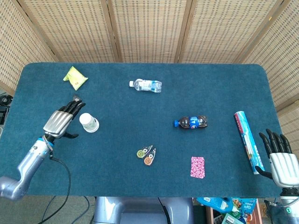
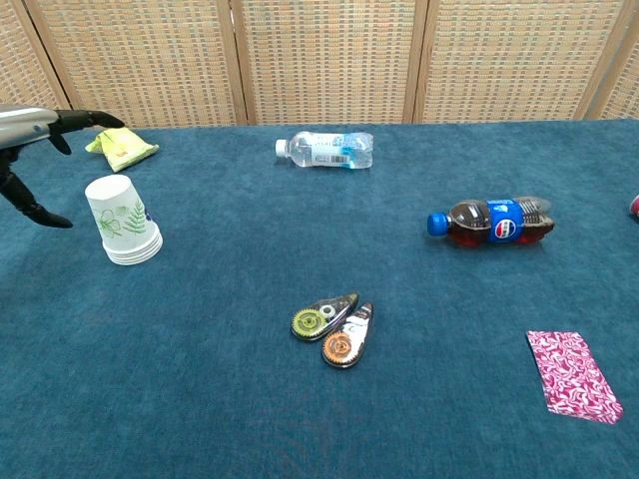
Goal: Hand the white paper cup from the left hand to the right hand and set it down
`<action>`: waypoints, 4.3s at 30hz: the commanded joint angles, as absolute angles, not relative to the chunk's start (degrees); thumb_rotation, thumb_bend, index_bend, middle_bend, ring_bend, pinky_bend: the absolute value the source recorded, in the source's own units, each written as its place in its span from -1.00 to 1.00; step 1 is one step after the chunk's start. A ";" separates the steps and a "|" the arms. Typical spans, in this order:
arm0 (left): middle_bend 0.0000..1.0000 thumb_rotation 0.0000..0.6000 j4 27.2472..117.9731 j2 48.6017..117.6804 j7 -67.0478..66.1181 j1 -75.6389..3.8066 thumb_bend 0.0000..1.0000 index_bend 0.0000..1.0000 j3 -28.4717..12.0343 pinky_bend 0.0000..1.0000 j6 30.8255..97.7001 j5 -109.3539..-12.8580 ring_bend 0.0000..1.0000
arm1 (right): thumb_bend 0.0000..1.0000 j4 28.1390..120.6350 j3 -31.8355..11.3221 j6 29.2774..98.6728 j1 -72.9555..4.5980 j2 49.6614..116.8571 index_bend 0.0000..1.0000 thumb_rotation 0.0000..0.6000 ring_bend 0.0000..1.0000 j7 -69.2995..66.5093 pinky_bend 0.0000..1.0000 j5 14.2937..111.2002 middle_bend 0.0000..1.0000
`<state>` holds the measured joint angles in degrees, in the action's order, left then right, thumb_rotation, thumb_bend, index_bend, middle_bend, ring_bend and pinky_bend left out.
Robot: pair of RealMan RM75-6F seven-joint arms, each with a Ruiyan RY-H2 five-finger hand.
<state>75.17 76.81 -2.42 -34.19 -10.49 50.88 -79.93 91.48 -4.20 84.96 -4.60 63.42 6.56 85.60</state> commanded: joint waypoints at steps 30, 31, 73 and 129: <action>-0.02 1.00 65.14 85.26 -5.18 -39.79 -0.77 -0.01 -9.71 0.07 50.34 -75.34 -0.10 | -1.00 90.60 -4.69 82.85 -5.09 63.47 -1.00 1.00 -1.00 5.19 -1.00 82.99 -1.00; 0.00 1.00 65.34 85.16 -5.32 -39.80 -0.77 0.02 -9.69 0.09 50.36 -75.26 -0.07 | -1.00 90.60 -4.68 82.81 -5.10 63.46 -1.00 1.00 -1.00 5.16 -1.00 82.97 -1.00; 0.02 1.00 69.47 98.61 68.10 -53.04 -0.66 0.07 -20.55 0.11 38.44 -77.08 -0.04 | -0.94 71.64 -7.03 86.51 -25.96 67.89 -0.60 1.00 -0.96 -13.02 -0.98 108.58 -0.79; 0.02 1.00 64.77 103.58 68.58 -57.27 -0.66 0.08 -23.18 0.11 33.45 -73.13 -0.04 | 0.04 63.33 -6.71 84.38 -43.50 83.89 0.10 1.00 -0.74 -8.67 -0.70 108.37 -0.54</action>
